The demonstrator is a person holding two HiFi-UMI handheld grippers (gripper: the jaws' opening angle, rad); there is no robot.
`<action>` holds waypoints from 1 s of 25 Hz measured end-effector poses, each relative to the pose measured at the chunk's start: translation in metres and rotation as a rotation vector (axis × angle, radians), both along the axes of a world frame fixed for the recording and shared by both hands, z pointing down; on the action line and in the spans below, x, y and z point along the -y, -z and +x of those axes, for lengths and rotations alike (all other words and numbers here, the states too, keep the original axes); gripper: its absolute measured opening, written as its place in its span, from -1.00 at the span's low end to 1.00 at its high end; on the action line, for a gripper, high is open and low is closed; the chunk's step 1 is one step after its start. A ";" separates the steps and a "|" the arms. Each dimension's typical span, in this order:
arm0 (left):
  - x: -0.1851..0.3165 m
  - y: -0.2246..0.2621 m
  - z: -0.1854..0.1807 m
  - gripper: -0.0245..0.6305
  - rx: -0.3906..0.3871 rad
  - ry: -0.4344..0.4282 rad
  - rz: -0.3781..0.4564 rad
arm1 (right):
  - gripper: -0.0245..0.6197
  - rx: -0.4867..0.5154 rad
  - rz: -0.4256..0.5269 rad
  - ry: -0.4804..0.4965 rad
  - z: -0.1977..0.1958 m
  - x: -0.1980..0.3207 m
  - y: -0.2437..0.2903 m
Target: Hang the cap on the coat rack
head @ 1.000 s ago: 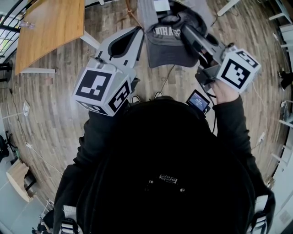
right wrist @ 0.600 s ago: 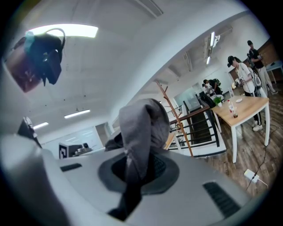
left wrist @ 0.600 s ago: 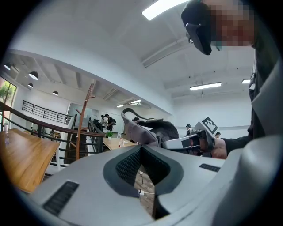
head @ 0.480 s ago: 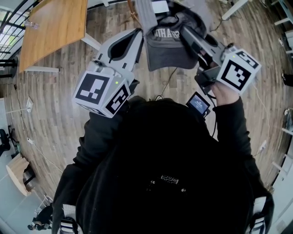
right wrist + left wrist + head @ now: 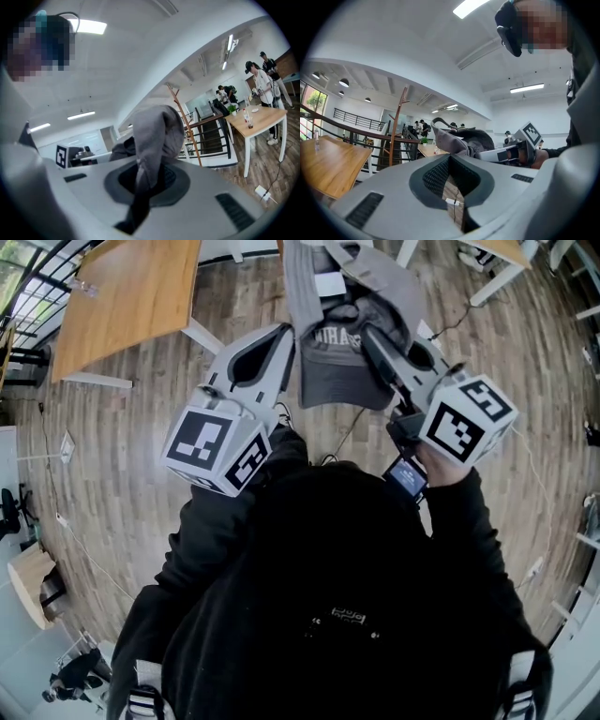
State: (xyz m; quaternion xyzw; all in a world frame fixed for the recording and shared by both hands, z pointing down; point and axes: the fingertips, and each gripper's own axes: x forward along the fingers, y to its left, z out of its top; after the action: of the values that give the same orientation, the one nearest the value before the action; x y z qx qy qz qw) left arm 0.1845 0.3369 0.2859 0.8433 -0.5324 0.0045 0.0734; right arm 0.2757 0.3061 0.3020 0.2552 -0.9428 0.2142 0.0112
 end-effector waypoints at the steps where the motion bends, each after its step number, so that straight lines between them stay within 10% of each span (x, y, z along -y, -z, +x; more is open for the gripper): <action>1: 0.001 -0.002 0.000 -0.91 -0.004 0.003 -0.001 | -0.89 -0.007 0.003 -0.006 0.000 0.001 -0.002; 13: 0.015 -0.014 -0.007 -0.91 -0.022 -0.022 0.049 | -0.89 -0.026 0.065 -0.033 -0.007 0.006 -0.014; 25: 0.190 0.015 -0.150 -0.91 -0.053 -0.027 0.026 | -0.89 -0.084 0.046 -0.029 -0.150 0.178 0.019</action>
State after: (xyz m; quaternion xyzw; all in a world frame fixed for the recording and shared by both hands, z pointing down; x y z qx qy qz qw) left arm 0.0343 0.1468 0.2714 0.8511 -0.5189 -0.0239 0.0765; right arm 0.1256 0.1281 0.2834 0.2779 -0.9423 0.1819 0.0417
